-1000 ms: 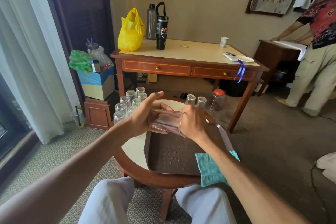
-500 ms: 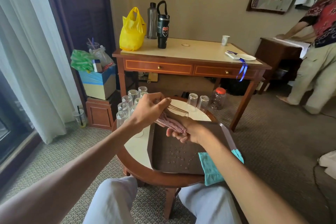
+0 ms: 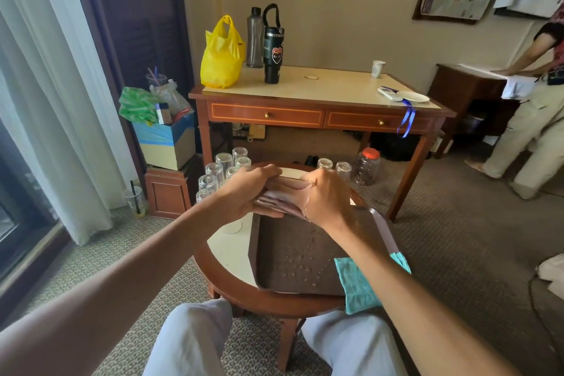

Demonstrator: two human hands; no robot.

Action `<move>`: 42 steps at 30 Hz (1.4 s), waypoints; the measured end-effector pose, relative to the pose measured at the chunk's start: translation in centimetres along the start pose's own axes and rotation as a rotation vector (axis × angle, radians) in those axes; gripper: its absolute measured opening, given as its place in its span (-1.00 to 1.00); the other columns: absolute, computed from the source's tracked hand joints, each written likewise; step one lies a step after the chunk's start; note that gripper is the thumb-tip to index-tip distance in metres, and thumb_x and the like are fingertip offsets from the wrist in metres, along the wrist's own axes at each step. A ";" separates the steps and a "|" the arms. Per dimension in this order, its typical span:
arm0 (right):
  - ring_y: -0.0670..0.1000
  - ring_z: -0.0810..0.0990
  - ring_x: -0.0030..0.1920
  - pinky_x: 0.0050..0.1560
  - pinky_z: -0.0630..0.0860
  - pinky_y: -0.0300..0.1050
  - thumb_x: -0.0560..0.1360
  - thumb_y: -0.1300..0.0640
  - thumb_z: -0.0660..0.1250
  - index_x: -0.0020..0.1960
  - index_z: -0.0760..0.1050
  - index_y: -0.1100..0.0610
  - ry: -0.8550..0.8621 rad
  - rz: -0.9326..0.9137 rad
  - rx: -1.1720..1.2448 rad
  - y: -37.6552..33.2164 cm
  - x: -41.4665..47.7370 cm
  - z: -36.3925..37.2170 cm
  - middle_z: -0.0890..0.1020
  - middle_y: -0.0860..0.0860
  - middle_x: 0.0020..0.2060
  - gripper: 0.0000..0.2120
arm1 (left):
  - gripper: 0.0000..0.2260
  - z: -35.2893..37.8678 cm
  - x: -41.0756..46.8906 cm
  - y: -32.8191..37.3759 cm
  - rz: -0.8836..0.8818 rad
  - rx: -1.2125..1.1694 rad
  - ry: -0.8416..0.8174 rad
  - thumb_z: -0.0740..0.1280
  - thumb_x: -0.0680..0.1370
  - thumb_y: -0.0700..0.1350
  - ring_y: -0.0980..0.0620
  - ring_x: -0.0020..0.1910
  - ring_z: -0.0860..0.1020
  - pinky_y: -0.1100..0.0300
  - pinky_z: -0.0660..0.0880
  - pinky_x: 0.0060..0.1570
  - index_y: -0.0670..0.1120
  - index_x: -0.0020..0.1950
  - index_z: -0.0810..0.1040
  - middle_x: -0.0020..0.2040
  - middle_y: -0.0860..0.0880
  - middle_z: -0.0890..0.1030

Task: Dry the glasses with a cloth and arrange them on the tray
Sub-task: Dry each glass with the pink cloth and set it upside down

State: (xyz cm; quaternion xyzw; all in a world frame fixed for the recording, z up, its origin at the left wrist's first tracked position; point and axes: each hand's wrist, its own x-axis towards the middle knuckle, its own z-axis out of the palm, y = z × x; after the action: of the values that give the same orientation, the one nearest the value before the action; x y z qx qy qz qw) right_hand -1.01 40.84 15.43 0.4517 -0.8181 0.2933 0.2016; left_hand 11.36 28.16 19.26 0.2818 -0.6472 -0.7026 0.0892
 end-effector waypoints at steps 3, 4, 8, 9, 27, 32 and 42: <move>-0.08 0.64 -0.39 -0.37 0.58 -0.12 0.39 -0.46 0.33 -0.08 0.70 0.07 -0.084 0.239 0.382 -0.3 -1.3 1.5 0.70 -0.04 -0.33 -0.41 | -0.80 0.5 -0.2 0.1 0.320 0.303 0.142 0.35 0.64 -0.03 -0.03 -0.16 0.71 0.18 0.64 -0.20 -0.13 -0.03 0.67 -0.15 -0.10 0.70; -0.07 0.65 -0.40 -0.36 0.62 -0.09 0.42 -0.45 0.30 0.00 0.68 0.13 -0.167 0.234 0.462 -0.5 -1.6 1.5 0.70 -0.01 -0.32 -0.35 | -0.79 0.6 -0.1 0.0 0.427 0.406 0.186 0.36 0.63 -0.02 0.03 -0.19 0.69 0.26 0.60 -0.23 -0.12 -0.08 0.68 -0.19 -0.05 0.69; -0.11 0.39 -0.61 -0.63 0.27 -0.29 0.62 -0.22 0.18 -0.14 0.57 0.24 -0.762 0.707 0.939 -1.2 -1.7 0.6 0.57 0.06 -0.45 -0.47 | -0.79 0.8 -0.3 -1.3 0.640 0.516 0.223 0.36 0.63 -0.04 0.15 -0.23 0.66 0.34 0.56 -0.28 -0.12 -0.10 0.69 -0.21 0.08 0.68; -0.09 0.41 -0.60 -0.61 0.27 -0.30 0.63 -0.21 0.18 -0.17 0.56 0.22 -0.783 0.740 0.894 -0.7 -1.5 1.0 0.58 0.07 -0.42 -0.48 | -0.79 0.6 -0.1 -1.6 0.631 0.480 0.201 0.35 0.64 -0.04 0.14 -0.19 0.67 0.31 0.58 -0.24 -0.13 -0.08 0.68 -0.19 0.07 0.68; -0.07 0.54 -0.50 -0.50 0.46 -0.25 0.58 -0.30 0.21 -0.08 0.62 0.16 -0.696 0.726 0.956 -0.4 -1.8 0.3 0.62 0.01 -0.40 -0.47 | -0.75 1.7 -1.3 -0.2 0.481 0.396 0.197 0.30 0.67 -0.01 0.11 -0.31 0.69 0.26 0.58 -0.42 -0.17 -0.03 0.61 -0.18 -0.06 0.67; -0.10 0.48 -0.57 -0.59 0.37 -0.30 0.64 -0.19 0.18 -0.18 0.55 0.21 -0.785 0.846 1.071 0.3 -2.1 -0.3 0.59 0.02 -0.44 -0.50 | -0.74 1.7 -1.3 -1.4 0.615 0.459 0.154 0.34 0.65 0.05 0.16 -0.21 0.69 0.30 0.58 -0.36 -0.13 -0.04 0.60 -0.15 0.08 0.67; 0.02 0.30 -0.53 -0.44 -0.06 -0.36 0.35 -0.07 0.24 -0.38 0.59 0.12 0.244 -0.229 -0.059 -1.7 0.4 -4.3 0.56 0.00 -0.55 -0.69 | -0.75 1.0 -0.4 -0.5 0.061 -0.123 -0.057 0.26 0.68 0.08 -0.03 -0.10 0.72 0.10 0.63 -0.22 -0.07 0.11 0.60 -0.07 -0.08 0.72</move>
State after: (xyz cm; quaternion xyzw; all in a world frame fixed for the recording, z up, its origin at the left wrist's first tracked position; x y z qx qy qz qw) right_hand 0.49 42.70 19.37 0.4971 -0.7389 0.2968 0.3447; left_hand 11.30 29.27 18.93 0.2359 -0.6134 -0.7457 0.1092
